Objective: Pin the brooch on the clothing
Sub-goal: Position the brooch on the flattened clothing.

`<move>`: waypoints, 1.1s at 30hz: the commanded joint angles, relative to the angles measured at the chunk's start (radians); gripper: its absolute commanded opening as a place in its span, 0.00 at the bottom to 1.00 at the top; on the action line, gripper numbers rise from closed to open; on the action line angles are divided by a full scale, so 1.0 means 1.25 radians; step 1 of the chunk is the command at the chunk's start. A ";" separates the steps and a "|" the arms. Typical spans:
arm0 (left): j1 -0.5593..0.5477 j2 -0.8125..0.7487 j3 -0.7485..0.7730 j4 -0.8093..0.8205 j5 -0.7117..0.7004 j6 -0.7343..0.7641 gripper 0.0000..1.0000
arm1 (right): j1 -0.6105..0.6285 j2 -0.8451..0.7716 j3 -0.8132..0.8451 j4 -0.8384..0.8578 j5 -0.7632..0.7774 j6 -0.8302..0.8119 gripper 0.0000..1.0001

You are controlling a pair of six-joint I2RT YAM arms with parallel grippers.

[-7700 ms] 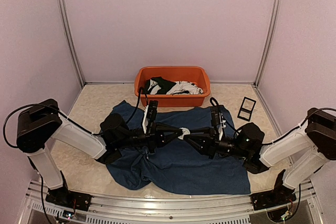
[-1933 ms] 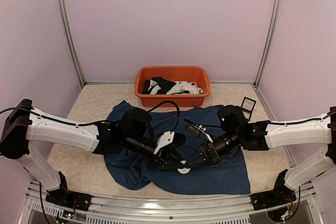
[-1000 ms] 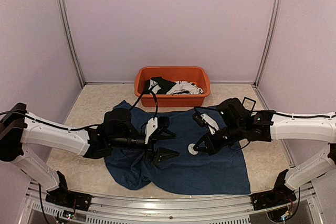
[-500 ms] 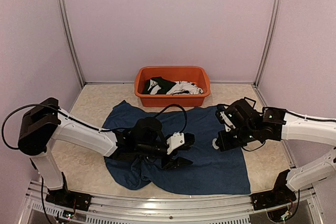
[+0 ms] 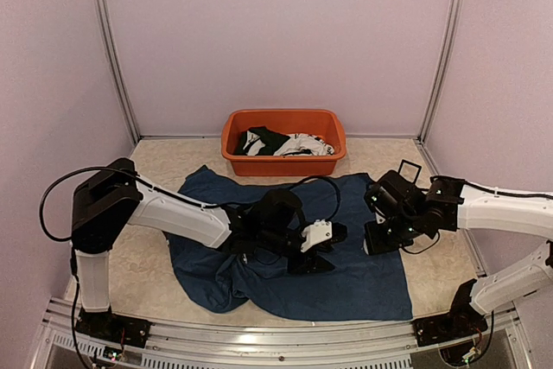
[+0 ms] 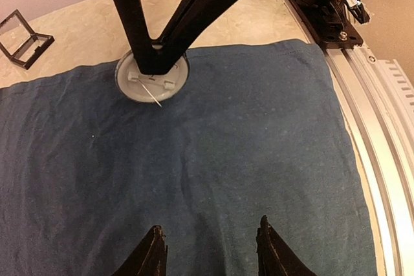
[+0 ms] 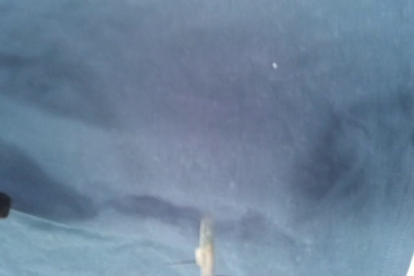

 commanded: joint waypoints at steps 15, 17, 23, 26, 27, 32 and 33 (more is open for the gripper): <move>-0.024 0.129 0.152 -0.235 0.012 0.003 0.35 | -0.025 -0.021 0.033 -0.064 0.042 0.041 0.00; -0.025 0.134 0.155 -0.235 0.001 -0.004 0.34 | -0.025 -0.027 0.031 -0.057 0.036 0.042 0.00; -0.024 0.149 0.163 -0.225 -0.033 -0.019 0.27 | -0.025 -0.035 0.020 -0.041 0.020 0.040 0.00; -0.024 0.147 0.156 -0.203 -0.044 -0.025 0.27 | -0.025 -0.033 0.009 -0.025 0.010 0.040 0.00; -0.025 0.146 0.155 -0.199 -0.046 -0.026 0.27 | -0.025 -0.030 0.005 -0.018 0.005 0.040 0.00; -0.024 0.141 0.137 -0.145 -0.074 -0.040 0.29 | -0.025 0.003 -0.014 0.010 -0.025 0.036 0.00; -0.024 0.138 0.127 -0.134 -0.075 -0.040 0.31 | -0.025 0.009 -0.015 0.012 -0.031 0.035 0.00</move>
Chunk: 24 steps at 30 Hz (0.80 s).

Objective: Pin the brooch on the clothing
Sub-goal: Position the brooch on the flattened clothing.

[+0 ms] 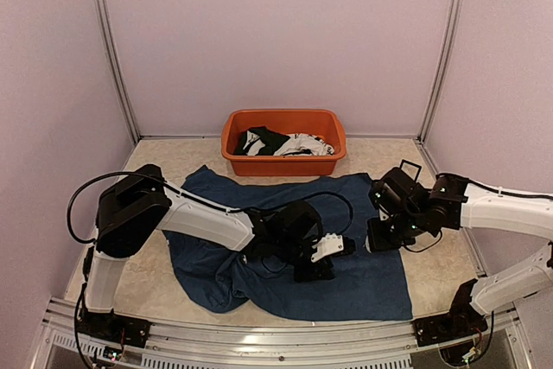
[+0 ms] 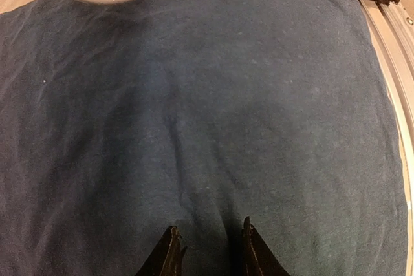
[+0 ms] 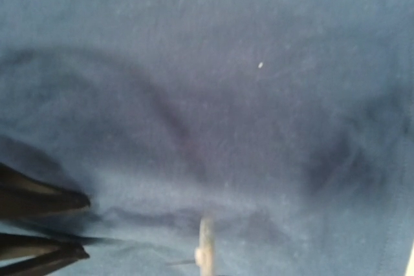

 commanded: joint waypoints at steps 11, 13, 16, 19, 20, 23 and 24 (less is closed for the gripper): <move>-0.004 0.010 -0.026 0.066 -0.018 -0.011 0.32 | -0.007 0.046 -0.025 0.058 -0.057 0.001 0.00; -0.004 0.013 -0.025 0.065 -0.024 -0.012 0.24 | -0.008 0.046 -0.026 0.063 -0.062 0.001 0.00; -0.003 0.015 -0.021 0.063 -0.030 -0.012 0.17 | -0.007 0.053 -0.031 0.074 -0.077 0.001 0.00; -0.004 0.014 -0.022 0.065 -0.030 -0.013 0.08 | -0.007 0.062 -0.033 0.081 -0.090 0.002 0.00; -0.004 0.013 -0.023 0.069 -0.030 -0.013 0.04 | -0.007 0.066 -0.035 0.082 -0.094 0.002 0.00; -0.004 0.008 -0.031 0.085 -0.030 -0.014 0.00 | -0.007 0.065 -0.044 0.096 -0.118 0.006 0.00; -0.004 0.004 -0.037 0.096 -0.029 -0.016 0.00 | -0.007 0.063 -0.048 0.104 -0.126 0.009 0.00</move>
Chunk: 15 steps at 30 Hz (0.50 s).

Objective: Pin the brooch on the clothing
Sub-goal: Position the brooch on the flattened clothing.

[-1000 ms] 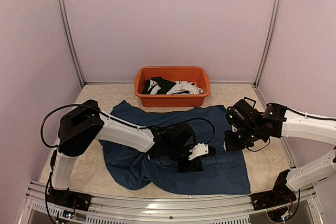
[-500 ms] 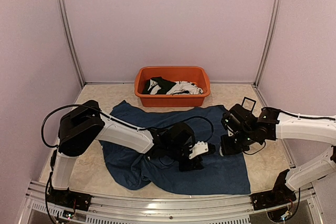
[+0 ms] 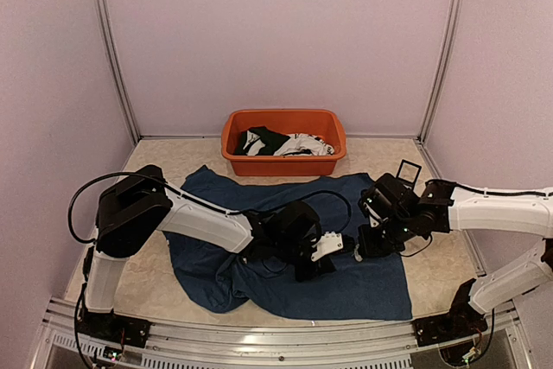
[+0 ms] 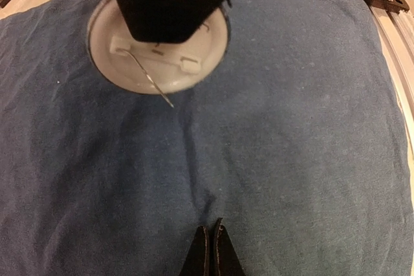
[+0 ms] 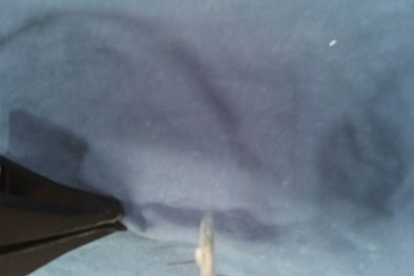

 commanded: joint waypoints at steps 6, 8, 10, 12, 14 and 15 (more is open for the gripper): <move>-0.004 -0.019 -0.058 0.107 0.002 -0.009 0.00 | -0.006 0.004 -0.045 0.060 -0.072 0.021 0.00; -0.003 -0.027 -0.069 0.126 0.001 -0.010 0.00 | -0.006 0.017 -0.047 0.066 -0.078 0.020 0.00; -0.005 -0.032 -0.076 0.137 0.001 -0.011 0.00 | -0.006 0.031 -0.050 0.074 -0.085 0.021 0.00; -0.007 -0.036 -0.083 0.148 0.001 -0.010 0.00 | -0.006 0.042 -0.053 0.088 -0.095 0.022 0.00; -0.008 -0.039 -0.089 0.161 -0.003 -0.008 0.00 | -0.006 0.054 -0.053 0.096 -0.100 0.024 0.00; -0.009 -0.040 -0.092 0.165 -0.004 -0.006 0.00 | -0.006 0.058 -0.051 0.096 -0.100 0.024 0.00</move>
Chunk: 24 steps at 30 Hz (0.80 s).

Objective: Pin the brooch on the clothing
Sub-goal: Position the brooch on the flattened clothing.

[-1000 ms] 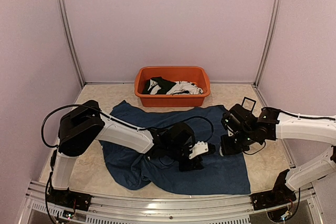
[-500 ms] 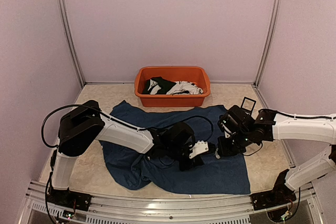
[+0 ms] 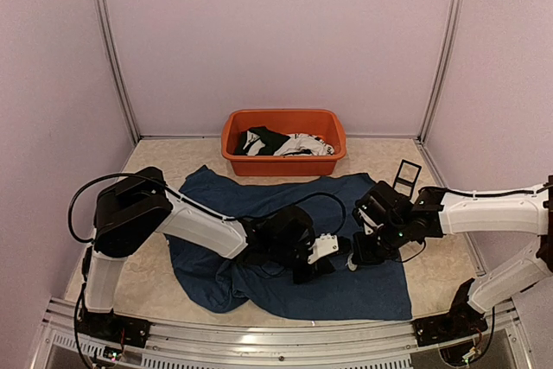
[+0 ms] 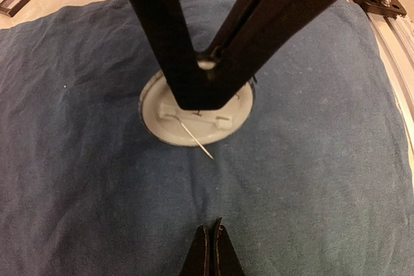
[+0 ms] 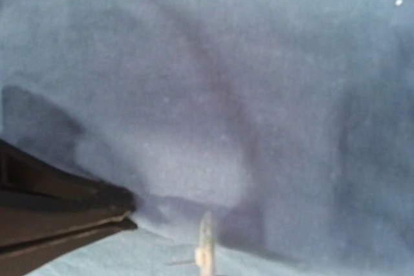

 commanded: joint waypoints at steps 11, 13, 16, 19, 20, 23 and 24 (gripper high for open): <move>-0.011 -0.044 -0.054 0.092 0.006 0.009 0.00 | -0.007 0.052 -0.008 0.042 -0.024 0.018 0.00; -0.013 -0.048 -0.062 0.106 0.004 0.012 0.00 | -0.007 0.055 -0.008 0.044 -0.025 0.021 0.00; -0.015 -0.053 -0.075 0.131 0.000 0.015 0.00 | -0.009 0.059 -0.008 0.046 -0.028 0.023 0.00; -0.017 -0.058 -0.087 0.156 0.002 0.020 0.00 | -0.008 0.062 -0.010 0.053 -0.034 0.026 0.00; -0.018 -0.059 -0.091 0.165 0.005 0.021 0.00 | -0.008 0.062 -0.012 0.056 -0.038 0.026 0.00; -0.020 -0.060 -0.094 0.173 0.010 0.026 0.00 | -0.008 0.060 -0.011 0.060 -0.042 0.027 0.00; -0.021 -0.058 -0.093 0.173 0.010 0.027 0.00 | -0.008 0.060 -0.010 0.061 -0.044 0.027 0.00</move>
